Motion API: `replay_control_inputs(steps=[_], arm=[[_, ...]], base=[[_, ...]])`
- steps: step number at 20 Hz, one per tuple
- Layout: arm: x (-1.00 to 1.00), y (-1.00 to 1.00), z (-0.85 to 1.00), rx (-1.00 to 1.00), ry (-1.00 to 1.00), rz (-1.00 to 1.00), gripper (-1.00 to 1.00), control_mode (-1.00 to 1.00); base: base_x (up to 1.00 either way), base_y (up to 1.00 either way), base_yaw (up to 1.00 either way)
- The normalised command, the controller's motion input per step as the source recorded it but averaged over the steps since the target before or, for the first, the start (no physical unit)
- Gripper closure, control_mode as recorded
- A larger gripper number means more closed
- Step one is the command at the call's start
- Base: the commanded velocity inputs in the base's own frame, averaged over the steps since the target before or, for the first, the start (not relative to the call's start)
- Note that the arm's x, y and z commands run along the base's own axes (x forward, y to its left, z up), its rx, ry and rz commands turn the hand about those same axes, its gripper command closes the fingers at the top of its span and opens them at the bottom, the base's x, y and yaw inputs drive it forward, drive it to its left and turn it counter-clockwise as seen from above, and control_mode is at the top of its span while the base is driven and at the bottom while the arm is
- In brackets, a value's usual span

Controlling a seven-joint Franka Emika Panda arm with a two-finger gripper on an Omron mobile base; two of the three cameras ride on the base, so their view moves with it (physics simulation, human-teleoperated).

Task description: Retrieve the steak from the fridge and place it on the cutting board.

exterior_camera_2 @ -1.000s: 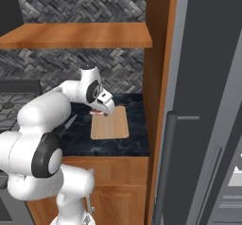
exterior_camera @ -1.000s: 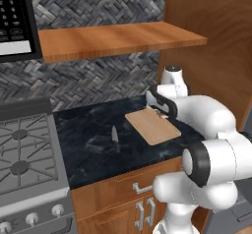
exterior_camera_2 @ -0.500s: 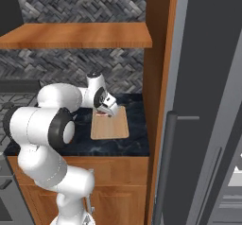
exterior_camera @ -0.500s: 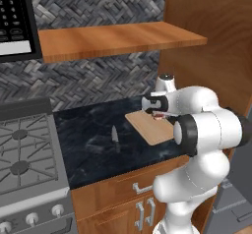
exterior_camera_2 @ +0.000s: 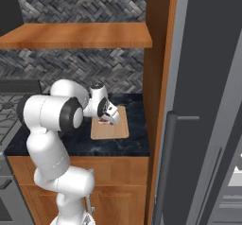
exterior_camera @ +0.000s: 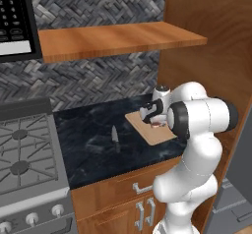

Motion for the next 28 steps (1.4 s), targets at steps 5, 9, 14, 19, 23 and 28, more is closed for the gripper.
replay_control_inputs(steps=[5, 9, 14, 19, 23, 28], arm=[[0.07, 0.0, -0.45, 0.01, 0.0, 0.0, 1.0, -1.0], [0.01, 0.0, -0.25, 0.05, 0.0, 0.0, 1.0, -1.0], [0.0, 0.0, -0.17, 0.06, 0.0, 0.0, -1.0, -1.0], [0.0, 0.0, -0.01, 0.01, 0.0, 0.0, -1.0, -1.0], [-0.03, 0.0, 0.12, 0.0, 0.0, 0.0, -1.0, -1.0], [-0.32, 0.0, 0.36, 0.0, 0.0, 0.0, -1.0, -1.0]], base=[[0.0, 0.0, 0.0], [0.0, 0.0, 0.0], [0.0, 0.0, 0.0], [0.0, 0.0, 0.0], [0.0, 0.0, 0.0], [0.0, 0.0, 0.0]])
